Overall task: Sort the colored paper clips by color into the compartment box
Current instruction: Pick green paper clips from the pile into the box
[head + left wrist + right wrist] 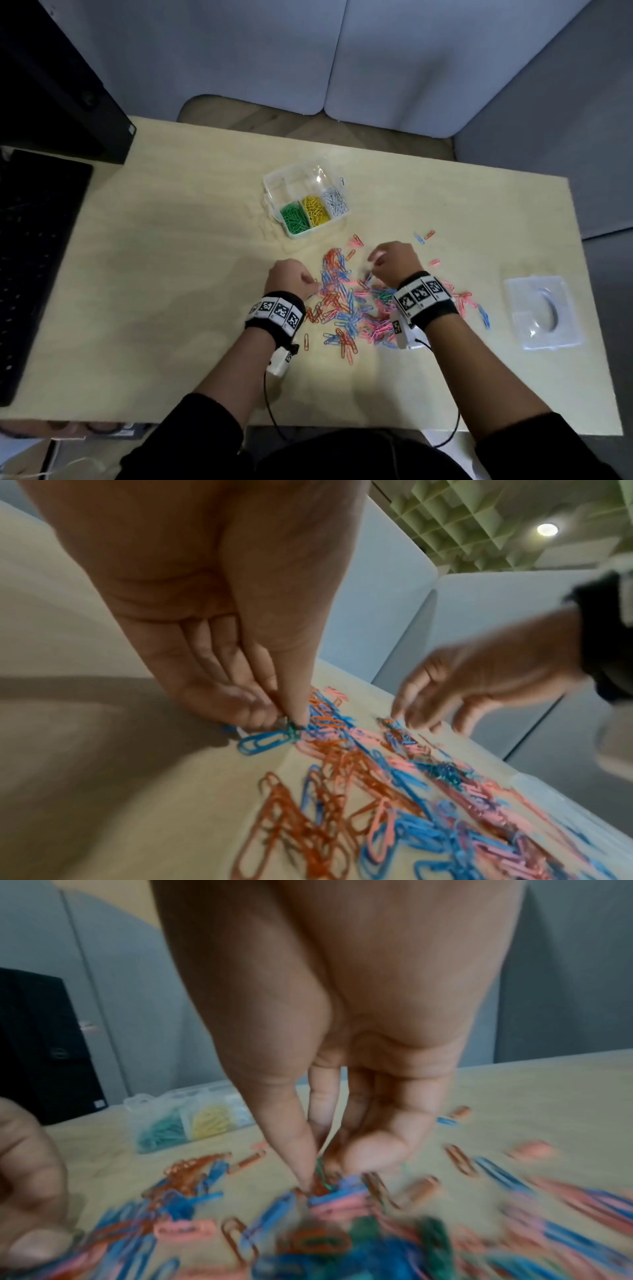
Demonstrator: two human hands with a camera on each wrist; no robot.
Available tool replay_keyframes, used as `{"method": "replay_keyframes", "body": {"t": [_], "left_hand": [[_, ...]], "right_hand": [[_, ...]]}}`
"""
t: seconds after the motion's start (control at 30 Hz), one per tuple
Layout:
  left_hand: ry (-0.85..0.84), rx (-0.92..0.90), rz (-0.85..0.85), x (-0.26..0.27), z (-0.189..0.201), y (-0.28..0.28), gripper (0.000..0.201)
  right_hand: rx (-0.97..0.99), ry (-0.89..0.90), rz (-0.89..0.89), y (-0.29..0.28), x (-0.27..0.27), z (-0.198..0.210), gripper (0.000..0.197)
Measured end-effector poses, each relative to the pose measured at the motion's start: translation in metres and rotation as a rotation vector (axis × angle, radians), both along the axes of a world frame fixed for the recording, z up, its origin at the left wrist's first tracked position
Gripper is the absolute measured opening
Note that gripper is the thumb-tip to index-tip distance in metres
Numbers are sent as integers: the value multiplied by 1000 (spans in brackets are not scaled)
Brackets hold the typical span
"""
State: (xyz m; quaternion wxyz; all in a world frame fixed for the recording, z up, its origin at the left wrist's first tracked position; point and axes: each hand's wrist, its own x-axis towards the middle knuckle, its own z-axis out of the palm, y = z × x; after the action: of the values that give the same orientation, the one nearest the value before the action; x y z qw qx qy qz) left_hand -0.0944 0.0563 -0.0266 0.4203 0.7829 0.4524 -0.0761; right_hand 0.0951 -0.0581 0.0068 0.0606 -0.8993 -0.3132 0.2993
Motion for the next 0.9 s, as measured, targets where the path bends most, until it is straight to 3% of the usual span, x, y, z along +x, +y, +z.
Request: {"method": "replay_keyframes", "body": {"t": [0.13, 0.23, 0.43, 0.53, 0.73, 0.8, 0.9], "left_hand": [[79, 2, -13, 6, 3, -8, 23], [139, 46, -36, 10, 9, -13, 32], [79, 45, -11, 18, 21, -17, 12], [-6, -8, -7, 25, 21, -18, 12], [-114, -57, -97, 45, 19, -36, 7], [-116, -65, -133, 53, 15, -45, 14], [-78, -37, -207, 65, 9, -60, 28]], "right_hand": [[4, -55, -113, -43, 6, -9, 23], [21, -81, -192, -63, 14, -8, 12], [37, 30, 156, -74, 4, -16, 12], [100, 4, 195, -74, 0, -18, 2], [210, 118, -10, -103, 20, -13, 8], [185, 77, -50, -112, 25, -11, 4], [141, 36, -47, -117, 24, -9, 20]]}}
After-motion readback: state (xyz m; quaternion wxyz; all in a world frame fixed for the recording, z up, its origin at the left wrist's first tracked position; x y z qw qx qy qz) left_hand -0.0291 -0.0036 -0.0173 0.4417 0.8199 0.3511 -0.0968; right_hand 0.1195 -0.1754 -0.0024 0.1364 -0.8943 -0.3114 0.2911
